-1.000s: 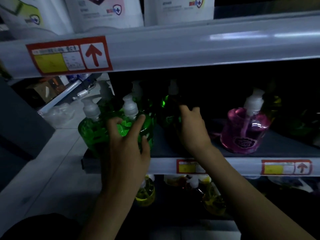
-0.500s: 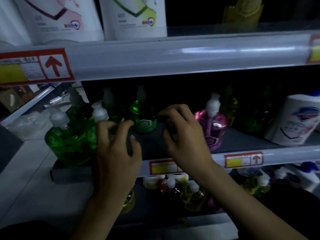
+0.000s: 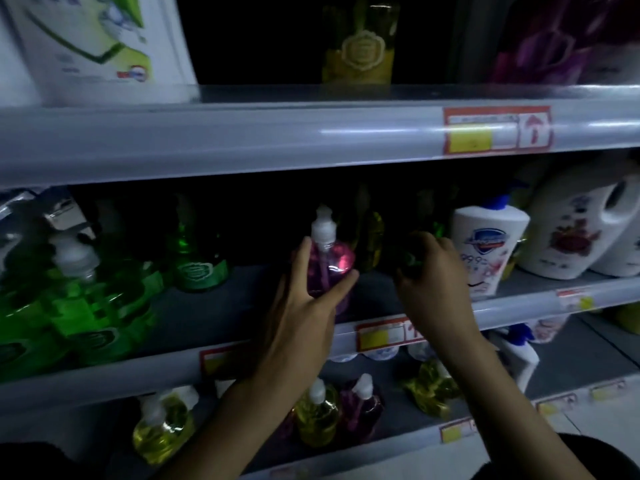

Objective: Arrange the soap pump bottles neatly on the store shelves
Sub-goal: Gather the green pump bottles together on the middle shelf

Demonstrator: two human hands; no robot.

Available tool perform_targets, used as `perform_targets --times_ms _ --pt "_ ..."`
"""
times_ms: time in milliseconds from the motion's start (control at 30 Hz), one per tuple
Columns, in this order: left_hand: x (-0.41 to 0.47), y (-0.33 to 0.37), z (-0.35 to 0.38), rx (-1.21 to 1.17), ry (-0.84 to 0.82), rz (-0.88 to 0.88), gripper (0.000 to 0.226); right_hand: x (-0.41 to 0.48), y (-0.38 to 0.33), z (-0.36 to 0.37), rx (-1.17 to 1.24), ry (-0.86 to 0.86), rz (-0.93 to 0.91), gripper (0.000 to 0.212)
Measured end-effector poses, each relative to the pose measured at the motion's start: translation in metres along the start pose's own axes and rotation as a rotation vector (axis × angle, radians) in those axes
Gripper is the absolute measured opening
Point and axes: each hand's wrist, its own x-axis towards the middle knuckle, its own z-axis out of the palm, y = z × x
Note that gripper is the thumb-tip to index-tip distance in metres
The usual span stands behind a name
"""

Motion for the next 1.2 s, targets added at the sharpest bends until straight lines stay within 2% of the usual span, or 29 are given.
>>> perform_targets --times_ms 67,167,333,400,533,667,800,933,1100,1200 --pt "0.006 -0.002 0.007 -0.026 -0.02 -0.053 0.065 0.006 -0.008 0.001 0.001 -0.023 0.009 0.042" --pt "0.005 -0.016 0.015 0.064 -0.052 0.032 0.086 0.022 -0.015 0.001 -0.083 -0.079 0.091 0.042" --pt "0.012 -0.019 0.01 0.099 -0.096 -0.022 0.089 0.049 -0.005 0.007 -0.175 -0.25 0.191 0.038" --pt "0.013 -0.02 0.007 0.131 -0.113 -0.008 0.089 0.053 -0.001 0.009 -0.177 -0.228 0.176 0.034" --pt "0.009 -0.018 0.003 0.231 -0.123 -0.037 0.09 0.048 0.003 0.008 -0.146 -0.066 0.06 0.025" --pt "0.008 -0.016 -0.001 0.152 -0.134 -0.052 0.086 0.027 0.005 -0.002 0.042 -0.055 -0.068 0.042" --pt "0.006 -0.015 -0.011 -0.038 -0.09 -0.018 0.06 0.014 0.007 -0.019 0.411 -0.184 -0.064 0.03" --pt "0.002 -0.007 -0.014 -0.116 -0.021 -0.027 0.043 0.018 0.008 -0.026 0.466 -0.354 -0.106 0.026" --pt "0.009 0.015 -0.01 -0.215 -0.075 -0.058 0.053 0.025 0.009 -0.026 0.523 -0.408 -0.024 0.022" --pt "0.016 0.026 -0.001 -0.239 -0.145 -0.1 0.059 0.024 0.009 -0.023 0.609 -0.373 0.054 0.023"
